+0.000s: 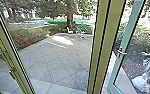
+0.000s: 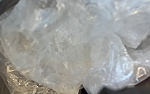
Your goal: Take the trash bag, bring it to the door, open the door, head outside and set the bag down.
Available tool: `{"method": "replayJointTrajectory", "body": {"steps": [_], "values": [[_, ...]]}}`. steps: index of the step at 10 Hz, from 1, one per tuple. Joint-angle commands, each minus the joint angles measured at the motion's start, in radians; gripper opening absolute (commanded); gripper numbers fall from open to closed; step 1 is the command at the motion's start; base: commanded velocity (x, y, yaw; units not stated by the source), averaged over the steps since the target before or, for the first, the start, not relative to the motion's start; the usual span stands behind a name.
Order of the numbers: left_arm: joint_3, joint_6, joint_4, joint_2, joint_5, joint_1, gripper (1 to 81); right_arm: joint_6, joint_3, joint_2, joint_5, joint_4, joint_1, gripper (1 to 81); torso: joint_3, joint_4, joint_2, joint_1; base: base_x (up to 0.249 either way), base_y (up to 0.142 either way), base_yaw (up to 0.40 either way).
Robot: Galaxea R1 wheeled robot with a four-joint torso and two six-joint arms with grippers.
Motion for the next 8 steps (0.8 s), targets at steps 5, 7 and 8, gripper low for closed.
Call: {"method": "replayJointTrajectory", "body": {"steps": [5, 7, 8], "values": [[-0.001, 0.017, 0.007, 0.001, 0.074, -0.038, 1.0, -0.009, -0.159, 0.138, -0.049, -0.014, 0.004, 81.1, 0.062, 0.0, -0.001, -0.002, 0.0, 0.0, 0.0], [-0.001, 0.026, 0.007, 0.002, 0.072, -0.041, 1.0, -0.018, -0.171, 0.163, -0.047, -0.027, -0.007, 81.1, 0.064, 0.0, -0.001, -0.002, 0.0, 0.0, 0.0], [-0.001, 0.028, 0.007, 0.002, 0.072, -0.041, 1.0, -0.018, -0.203, 0.194, -0.036, -0.04, -0.012, 81.1, 0.064, 0.0, -0.001, -0.002, 0.0, 0.0, 0.0]]}}
